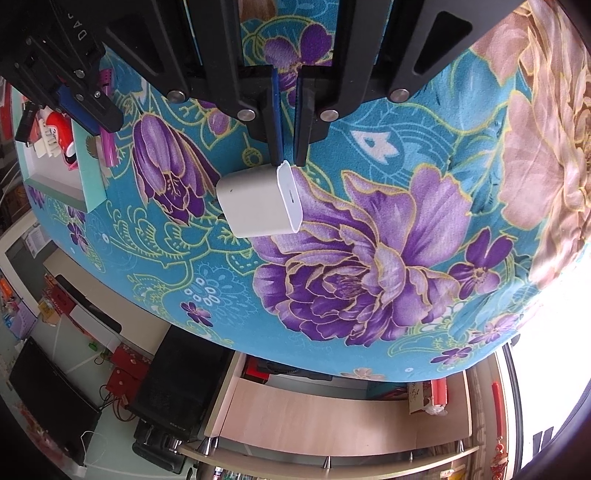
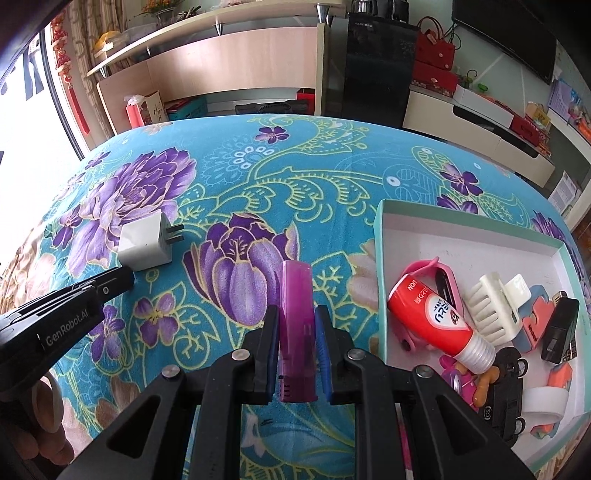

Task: Organize rigid objects
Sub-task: 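Lift the charger block and pink lighter and carry them toward the tray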

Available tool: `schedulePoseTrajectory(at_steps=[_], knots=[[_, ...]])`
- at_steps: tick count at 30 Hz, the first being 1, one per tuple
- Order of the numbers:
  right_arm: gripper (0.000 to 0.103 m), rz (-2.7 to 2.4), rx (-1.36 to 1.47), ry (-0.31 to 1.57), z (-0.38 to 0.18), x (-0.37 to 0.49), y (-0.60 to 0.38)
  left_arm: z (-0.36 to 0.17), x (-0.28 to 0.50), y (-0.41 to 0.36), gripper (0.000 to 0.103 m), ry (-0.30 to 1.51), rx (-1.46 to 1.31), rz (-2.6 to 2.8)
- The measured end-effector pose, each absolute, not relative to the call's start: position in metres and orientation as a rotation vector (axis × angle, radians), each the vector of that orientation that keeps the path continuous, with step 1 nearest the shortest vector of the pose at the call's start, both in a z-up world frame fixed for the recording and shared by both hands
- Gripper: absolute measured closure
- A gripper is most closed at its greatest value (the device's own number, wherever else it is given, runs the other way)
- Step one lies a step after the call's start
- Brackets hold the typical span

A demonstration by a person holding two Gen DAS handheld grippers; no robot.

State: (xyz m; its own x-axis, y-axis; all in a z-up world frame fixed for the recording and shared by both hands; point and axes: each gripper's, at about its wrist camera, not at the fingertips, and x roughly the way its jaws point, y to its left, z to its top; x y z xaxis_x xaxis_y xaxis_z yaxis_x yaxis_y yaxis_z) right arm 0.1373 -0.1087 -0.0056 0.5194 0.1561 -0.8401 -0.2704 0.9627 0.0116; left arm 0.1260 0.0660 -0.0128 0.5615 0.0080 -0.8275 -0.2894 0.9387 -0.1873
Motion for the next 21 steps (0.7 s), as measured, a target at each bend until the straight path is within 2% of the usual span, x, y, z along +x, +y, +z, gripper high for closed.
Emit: schedulePoseTrajectory(at_steps=[6, 8, 9, 10, 12, 21], knots=[[0.084, 0.262, -0.1, 0.986, -0.004, 0.138, -0.114, -0.005, 0.122, 0.063, 0.096, 0.95, -0.286, 0.197], [0.084, 0.268, -0.089, 0.984, -0.004, 0.139, -0.116, 0.0, 0.121, 0.061, 0.091, 0.934, -0.277, 0.205], [0.084, 0.271, -0.082, 0.984, -0.004, 0.139, -0.117, 0.001, 0.121, 0.061, 0.08, 0.925, -0.272, 0.208], [0.084, 0.273, -0.076, 0.984, -0.004, 0.14, -0.118, 0.002, 0.121, 0.06, 0.063, 0.916, -0.269, 0.207], [0.084, 0.277, -0.071, 0.983, -0.004, 0.139, -0.119, 0.006, 0.122, 0.057, 0.049, 0.892, -0.267, 0.201], [0.084, 0.277, -0.034, 0.977, -0.001, 0.139, -0.128, 0.003, 0.135, 0.041, 0.047, 0.839, -0.211, 0.188]])
